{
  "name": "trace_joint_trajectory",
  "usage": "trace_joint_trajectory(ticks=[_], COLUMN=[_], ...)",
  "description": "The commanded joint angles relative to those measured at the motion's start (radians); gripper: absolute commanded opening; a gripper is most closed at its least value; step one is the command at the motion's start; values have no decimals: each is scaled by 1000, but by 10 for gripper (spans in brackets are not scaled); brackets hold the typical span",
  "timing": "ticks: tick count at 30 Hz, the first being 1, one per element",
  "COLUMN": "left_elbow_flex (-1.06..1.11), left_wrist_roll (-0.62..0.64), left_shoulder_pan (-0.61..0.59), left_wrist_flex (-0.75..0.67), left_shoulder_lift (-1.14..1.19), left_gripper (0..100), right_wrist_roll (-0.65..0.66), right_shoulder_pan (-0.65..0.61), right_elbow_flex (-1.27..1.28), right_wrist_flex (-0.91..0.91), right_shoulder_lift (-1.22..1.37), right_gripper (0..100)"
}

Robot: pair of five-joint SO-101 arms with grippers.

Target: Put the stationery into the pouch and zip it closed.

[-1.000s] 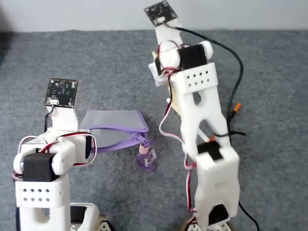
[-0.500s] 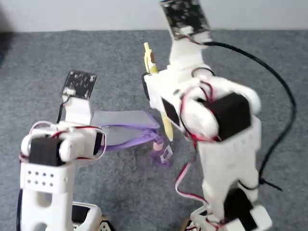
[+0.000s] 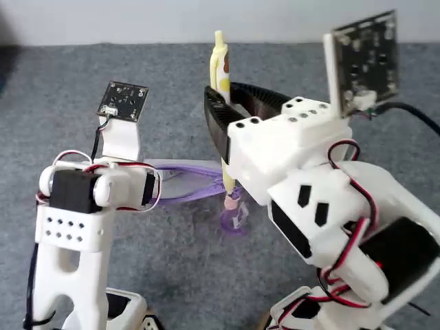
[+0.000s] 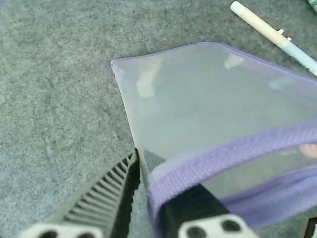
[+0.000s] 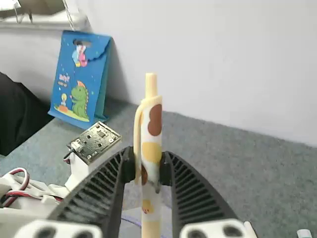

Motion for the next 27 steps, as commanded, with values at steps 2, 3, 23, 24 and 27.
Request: trace_joint_trajectory(ticks=[2, 3, 23, 24, 27], left_elbow_flex=[-41, -41, -133, -134, -131], left_wrist_roll=[12, 12, 35, 43, 44], left_shoulder_pan=[8, 8, 6, 6, 5], left_wrist_flex=[6, 5, 21, 23, 23], left_shoulder_lift=[28, 29, 34, 32, 32], left_gripper=[12, 12, 12, 12, 12], right_wrist_roll=[-5, -5, -5, -5, -2], right_shoulder_pan=[-7, -7, 21, 21, 21], right_elbow_flex=[0, 0, 78, 107, 195], right_wrist_flex=[28, 42, 213, 202, 127], right_shoulder_lift=[-27, -41, -168, -185, -237], right_gripper=[7, 7, 7, 7, 7])
